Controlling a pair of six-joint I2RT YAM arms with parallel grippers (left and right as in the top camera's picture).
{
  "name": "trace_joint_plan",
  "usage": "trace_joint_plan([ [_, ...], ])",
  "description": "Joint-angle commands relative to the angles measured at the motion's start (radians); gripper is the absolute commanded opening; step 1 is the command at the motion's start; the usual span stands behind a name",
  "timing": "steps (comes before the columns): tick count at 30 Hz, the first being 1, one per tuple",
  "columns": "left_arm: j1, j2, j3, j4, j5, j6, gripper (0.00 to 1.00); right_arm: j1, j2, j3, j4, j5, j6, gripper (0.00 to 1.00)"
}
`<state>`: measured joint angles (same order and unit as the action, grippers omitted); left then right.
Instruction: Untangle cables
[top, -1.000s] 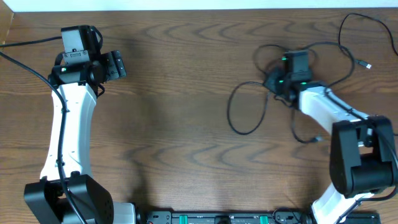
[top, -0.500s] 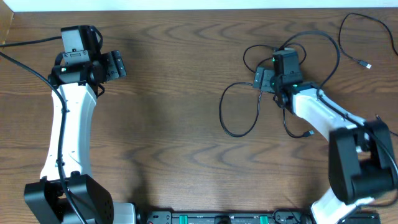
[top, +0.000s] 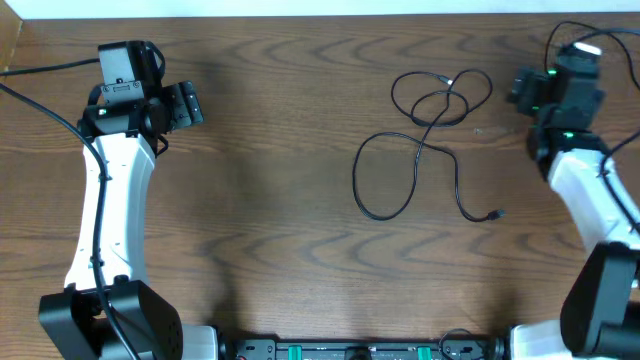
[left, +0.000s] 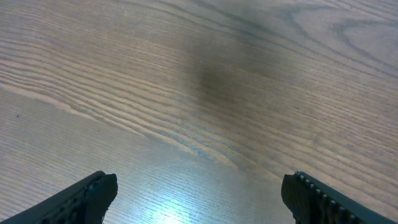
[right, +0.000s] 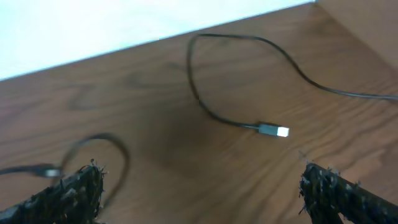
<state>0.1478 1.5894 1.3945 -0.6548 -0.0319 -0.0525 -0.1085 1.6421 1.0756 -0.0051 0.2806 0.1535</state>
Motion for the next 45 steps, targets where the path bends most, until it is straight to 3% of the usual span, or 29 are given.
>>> trace_joint_plan([
  [1, 0.003, -0.014, -0.011, -0.003, -0.005, -0.005, 0.90, -0.106, 0.064, -0.003, 0.046, -0.101, -0.116, 0.99],
  [10, 0.003, -0.014, -0.010, -0.004, -0.006, -0.005, 0.90, -0.290, 0.269, -0.003, 0.218, -0.275, -0.151, 0.99],
  [17, 0.003, -0.014, -0.011, -0.004, -0.006, -0.005, 0.90, -0.329, 0.387, 0.005, 0.364, -0.326, -0.152, 0.99],
  [22, 0.003, -0.014, -0.010, -0.003, -0.005, -0.005, 0.90, -0.328, 0.453, 0.027, 0.447, -0.465, -0.162, 0.99],
  [35, 0.003, -0.014, -0.010, -0.003, -0.005, -0.005, 0.90, -0.313, 0.599, 0.241, 0.397, -0.506, -0.162, 0.99],
  [45, 0.003, -0.014, -0.010, -0.004, -0.006, -0.005, 0.90, -0.291, 0.640, 0.252, 0.352, -0.534, -0.174, 0.99],
])
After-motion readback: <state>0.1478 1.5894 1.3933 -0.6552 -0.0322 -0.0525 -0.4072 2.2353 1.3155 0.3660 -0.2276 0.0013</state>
